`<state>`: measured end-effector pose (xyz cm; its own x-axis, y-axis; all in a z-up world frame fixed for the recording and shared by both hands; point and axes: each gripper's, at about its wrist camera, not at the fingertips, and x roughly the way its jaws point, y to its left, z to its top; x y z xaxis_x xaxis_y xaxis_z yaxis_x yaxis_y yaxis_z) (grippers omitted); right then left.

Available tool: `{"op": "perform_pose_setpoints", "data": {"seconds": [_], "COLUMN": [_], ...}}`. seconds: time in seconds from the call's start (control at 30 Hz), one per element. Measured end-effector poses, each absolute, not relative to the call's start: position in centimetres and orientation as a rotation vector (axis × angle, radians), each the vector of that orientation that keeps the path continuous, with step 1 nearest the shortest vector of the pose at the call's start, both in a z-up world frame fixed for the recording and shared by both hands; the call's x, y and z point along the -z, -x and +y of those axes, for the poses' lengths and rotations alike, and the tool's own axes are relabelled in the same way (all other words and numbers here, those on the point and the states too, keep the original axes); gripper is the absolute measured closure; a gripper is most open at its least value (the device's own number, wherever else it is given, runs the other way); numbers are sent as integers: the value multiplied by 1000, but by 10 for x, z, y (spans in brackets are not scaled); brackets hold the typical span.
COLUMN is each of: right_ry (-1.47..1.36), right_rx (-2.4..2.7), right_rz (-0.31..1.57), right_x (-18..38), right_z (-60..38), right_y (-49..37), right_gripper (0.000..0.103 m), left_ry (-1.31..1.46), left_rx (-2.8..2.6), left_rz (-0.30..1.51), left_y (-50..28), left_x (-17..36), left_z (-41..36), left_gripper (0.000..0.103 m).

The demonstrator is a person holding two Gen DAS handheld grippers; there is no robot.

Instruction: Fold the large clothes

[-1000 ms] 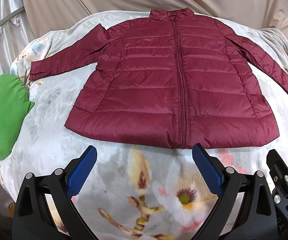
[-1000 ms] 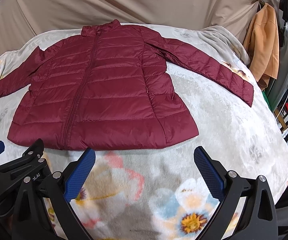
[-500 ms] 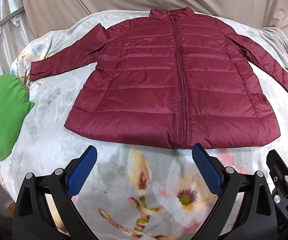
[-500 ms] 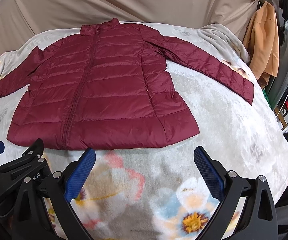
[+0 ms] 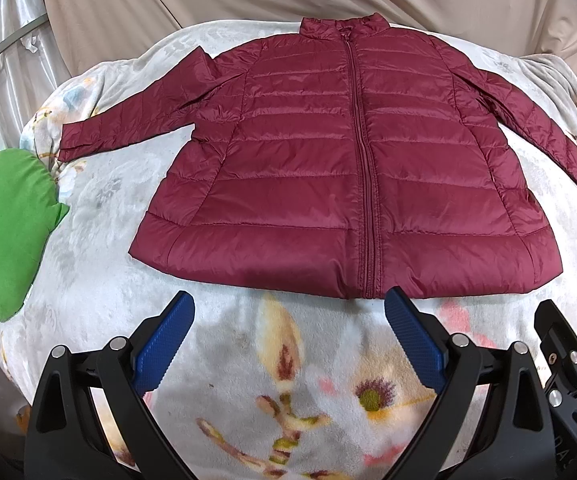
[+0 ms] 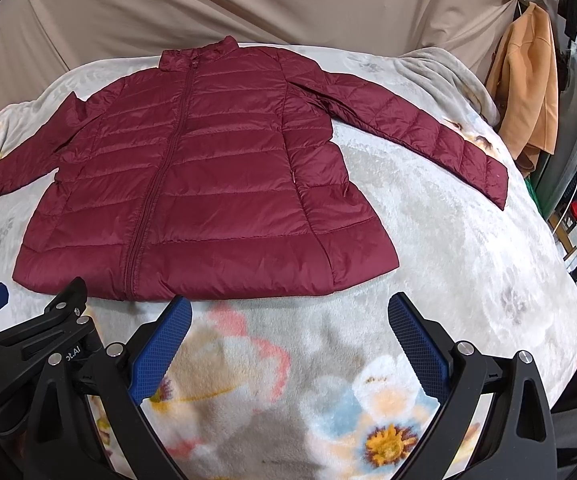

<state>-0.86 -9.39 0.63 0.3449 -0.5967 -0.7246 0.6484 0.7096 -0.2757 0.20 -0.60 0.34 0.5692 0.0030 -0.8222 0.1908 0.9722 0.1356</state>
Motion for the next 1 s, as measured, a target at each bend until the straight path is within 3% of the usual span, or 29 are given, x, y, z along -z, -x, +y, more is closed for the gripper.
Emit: {"op": "perform_pose_setpoints", "data": {"seconds": [0.8,1.0], "right_ry": [-76,-157], "right_rx": [800,793], "right_rz": [924,899], "right_x": [0,-6], "right_z": [-100,-153], "right_y": [10,16], "right_gripper": [6,6], "left_ry": [-219,-140], "left_rx": [121,129], "left_rz": [975,990], "left_y": [-2,-24], "left_x": [-3,-2], "left_z": [-3,8], "left_gripper": [9,9]}}
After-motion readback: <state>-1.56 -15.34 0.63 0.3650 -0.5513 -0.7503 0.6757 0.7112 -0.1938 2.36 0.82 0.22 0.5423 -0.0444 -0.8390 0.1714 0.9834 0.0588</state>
